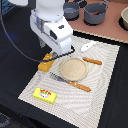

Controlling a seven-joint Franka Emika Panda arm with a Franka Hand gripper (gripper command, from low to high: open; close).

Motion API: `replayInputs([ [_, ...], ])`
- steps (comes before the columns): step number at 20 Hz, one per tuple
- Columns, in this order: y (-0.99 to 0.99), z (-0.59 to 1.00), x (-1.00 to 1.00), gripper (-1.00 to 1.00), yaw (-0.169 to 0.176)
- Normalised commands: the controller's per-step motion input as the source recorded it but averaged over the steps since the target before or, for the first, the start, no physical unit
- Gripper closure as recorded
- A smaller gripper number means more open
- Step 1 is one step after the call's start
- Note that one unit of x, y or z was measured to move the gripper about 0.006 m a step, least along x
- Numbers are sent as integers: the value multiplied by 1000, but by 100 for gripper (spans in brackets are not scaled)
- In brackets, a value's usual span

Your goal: Interact with the objects in diverse but meaningful ways.

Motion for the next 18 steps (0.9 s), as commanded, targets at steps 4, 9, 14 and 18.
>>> replayInputs([
  [4, -146, -129, -197, -100, 132],
  [9, -116, -394, -294, -100, 122],
  [14, -135, -448, -347, -100, 111],
  [18, -162, -459, -371, -100, 96],
])
